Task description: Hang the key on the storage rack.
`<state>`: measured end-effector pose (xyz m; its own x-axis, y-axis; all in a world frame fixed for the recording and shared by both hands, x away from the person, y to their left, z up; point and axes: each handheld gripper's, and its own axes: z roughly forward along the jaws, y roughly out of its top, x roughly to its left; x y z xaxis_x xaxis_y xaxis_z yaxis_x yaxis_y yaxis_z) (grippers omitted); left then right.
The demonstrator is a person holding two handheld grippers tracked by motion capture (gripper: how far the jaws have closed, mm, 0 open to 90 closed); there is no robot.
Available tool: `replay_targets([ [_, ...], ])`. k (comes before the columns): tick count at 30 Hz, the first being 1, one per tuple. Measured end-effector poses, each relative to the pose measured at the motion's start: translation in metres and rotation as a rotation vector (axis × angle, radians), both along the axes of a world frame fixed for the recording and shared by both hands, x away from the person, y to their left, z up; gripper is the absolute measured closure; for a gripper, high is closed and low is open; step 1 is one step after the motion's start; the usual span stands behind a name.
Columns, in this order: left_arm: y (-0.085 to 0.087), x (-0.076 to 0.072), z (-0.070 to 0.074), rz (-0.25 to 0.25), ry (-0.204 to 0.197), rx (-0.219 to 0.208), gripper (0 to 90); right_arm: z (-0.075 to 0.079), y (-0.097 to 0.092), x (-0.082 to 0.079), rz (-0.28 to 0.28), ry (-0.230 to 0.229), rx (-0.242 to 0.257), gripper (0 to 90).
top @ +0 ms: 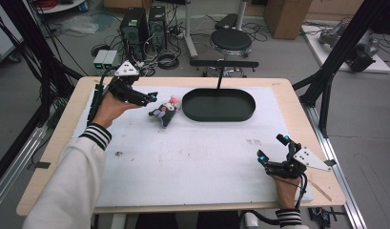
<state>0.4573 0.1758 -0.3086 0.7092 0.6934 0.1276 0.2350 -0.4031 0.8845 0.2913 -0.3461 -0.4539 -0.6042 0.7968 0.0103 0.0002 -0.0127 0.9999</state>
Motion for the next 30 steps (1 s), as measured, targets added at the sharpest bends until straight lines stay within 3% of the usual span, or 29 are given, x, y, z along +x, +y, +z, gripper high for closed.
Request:
replay_targets([
  [7, -0.016, 0.014, -0.008, -0.007, 0.051, 0.039, 1.7, 0.000, 0.000, 0.000, -0.001, 0.000, -0.001, 0.4],
  [11, -0.030, 0.021, -0.013, -0.010, 0.076, 0.107, 1.7, 0.000, 0.001, 0.000, 0.002, 0.001, 0.000, 0.4],
  [17, -0.044, 0.033, -0.024, 0.019, 0.132, 0.123, 1.7, 0.000, 0.000, 0.000, 0.003, -0.003, -0.001, 0.4],
  [23, -0.052, 0.043, -0.035, 0.037, 0.185, 0.110, 1.7, 0.000, 0.000, 0.000, 0.001, 0.002, -0.002, 0.4],
  [30, -0.058, 0.052, -0.053, 0.040, 0.248, 0.164, 1.7, 0.000, 0.000, -0.001, 0.002, 0.008, 0.002, 0.4],
])
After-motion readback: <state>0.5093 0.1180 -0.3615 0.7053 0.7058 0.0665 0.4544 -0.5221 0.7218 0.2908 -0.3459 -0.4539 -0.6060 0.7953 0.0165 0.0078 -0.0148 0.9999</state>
